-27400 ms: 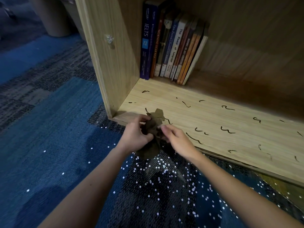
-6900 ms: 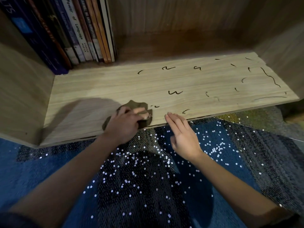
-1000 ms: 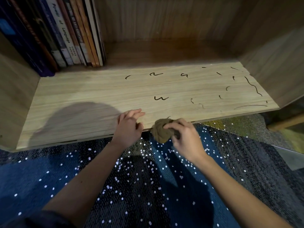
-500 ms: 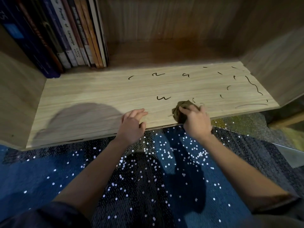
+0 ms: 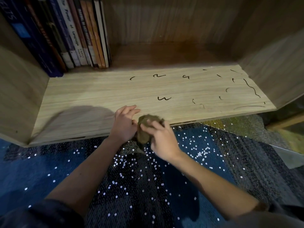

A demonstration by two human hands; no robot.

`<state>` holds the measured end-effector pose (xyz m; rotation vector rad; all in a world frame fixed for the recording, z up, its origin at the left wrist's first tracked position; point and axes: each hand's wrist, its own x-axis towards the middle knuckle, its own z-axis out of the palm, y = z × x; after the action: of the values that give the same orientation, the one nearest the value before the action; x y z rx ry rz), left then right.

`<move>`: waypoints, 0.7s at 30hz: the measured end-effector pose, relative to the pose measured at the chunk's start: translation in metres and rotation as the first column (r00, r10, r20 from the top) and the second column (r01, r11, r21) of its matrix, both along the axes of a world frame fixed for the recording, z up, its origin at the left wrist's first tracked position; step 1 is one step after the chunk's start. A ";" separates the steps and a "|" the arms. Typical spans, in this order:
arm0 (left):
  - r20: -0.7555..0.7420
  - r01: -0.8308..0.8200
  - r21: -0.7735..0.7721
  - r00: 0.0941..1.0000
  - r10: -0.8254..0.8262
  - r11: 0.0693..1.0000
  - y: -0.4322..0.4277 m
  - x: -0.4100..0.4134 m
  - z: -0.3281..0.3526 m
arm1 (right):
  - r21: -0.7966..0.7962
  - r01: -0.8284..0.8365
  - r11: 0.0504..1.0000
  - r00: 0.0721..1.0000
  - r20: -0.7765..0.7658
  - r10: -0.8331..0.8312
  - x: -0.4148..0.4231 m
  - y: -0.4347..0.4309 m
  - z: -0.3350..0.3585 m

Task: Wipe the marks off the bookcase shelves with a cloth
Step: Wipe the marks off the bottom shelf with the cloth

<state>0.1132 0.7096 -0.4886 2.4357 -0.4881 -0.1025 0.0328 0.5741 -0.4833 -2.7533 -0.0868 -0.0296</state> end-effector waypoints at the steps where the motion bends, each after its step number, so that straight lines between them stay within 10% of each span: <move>1: 0.004 0.004 -0.007 1.000 -0.004 1.000 0.001 0.002 0.000 | 0.044 -0.033 0.999 0.998 -0.049 0.035 -0.007 0.000 0.005; 8: -0.048 0.016 0.005 0.999 -0.016 1.000 0.003 -0.004 -0.001 | 0.017 0.231 0.973 0.971 0.054 -0.231 0.023 -0.058 0.019; 15: -0.078 0.005 -0.008 0.997 -0.006 1.000 0.000 -0.004 0.002 | 0.099 -0.020 0.995 0.997 0.071 0.013 -0.019 -0.016 -0.001; 21: -0.089 0.046 -0.008 0.995 -0.046 0.999 -0.013 -0.004 0.003 | -0.018 0.212 0.977 0.977 0.043 -0.211 0.021 -0.042 0.011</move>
<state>0.1091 0.6966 -0.4852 2.4033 -0.5035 -0.2281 0.0535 0.5326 -0.4728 -2.7729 0.1967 -0.1430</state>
